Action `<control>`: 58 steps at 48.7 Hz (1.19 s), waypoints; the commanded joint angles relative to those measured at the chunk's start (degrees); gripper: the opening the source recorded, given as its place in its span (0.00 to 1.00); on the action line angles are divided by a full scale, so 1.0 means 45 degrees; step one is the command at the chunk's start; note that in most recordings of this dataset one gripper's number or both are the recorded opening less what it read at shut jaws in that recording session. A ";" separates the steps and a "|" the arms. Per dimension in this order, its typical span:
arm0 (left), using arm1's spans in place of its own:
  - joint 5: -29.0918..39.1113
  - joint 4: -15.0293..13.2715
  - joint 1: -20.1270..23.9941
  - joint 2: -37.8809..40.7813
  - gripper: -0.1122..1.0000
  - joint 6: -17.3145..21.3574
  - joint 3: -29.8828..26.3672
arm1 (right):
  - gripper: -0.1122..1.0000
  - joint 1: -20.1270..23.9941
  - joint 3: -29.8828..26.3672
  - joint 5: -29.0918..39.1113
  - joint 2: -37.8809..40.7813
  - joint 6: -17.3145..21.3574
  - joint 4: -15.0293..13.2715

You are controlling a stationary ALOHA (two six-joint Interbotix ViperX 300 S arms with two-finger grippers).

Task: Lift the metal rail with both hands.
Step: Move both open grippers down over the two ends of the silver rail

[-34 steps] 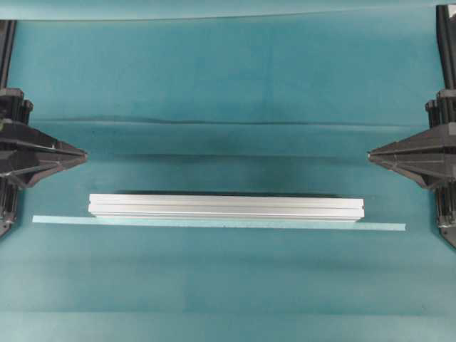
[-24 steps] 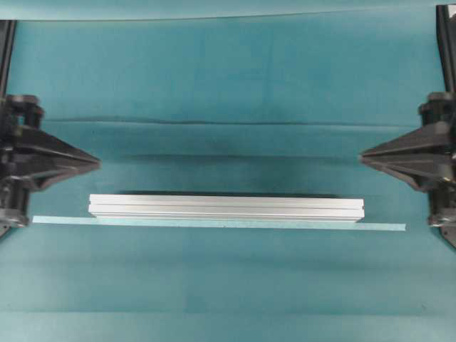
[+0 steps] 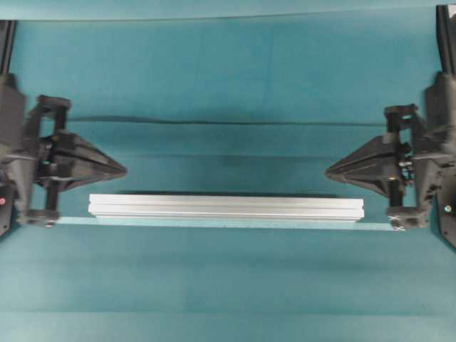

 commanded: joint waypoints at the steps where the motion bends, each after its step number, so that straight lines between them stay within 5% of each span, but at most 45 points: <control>1: 0.0547 0.0020 -0.0020 0.0469 0.10 -0.0176 -0.0996 | 0.11 0.0039 -0.0781 0.0977 0.0527 0.0117 0.0000; 11: 0.1836 0.0020 -0.0059 0.1836 0.10 -0.0918 -0.2012 | 0.11 0.0039 -0.1992 0.3398 0.2207 0.0098 0.0000; 35: 0.5234 0.0020 -0.0156 0.4668 0.10 -0.0957 -0.4063 | 0.11 0.0039 -0.5156 0.7539 0.5820 -0.0371 -0.0137; 58: 0.7070 0.0039 -0.0234 0.5684 0.10 -0.0879 -0.4551 | 0.11 0.0059 -0.6211 0.9180 0.6914 -0.0664 -0.0156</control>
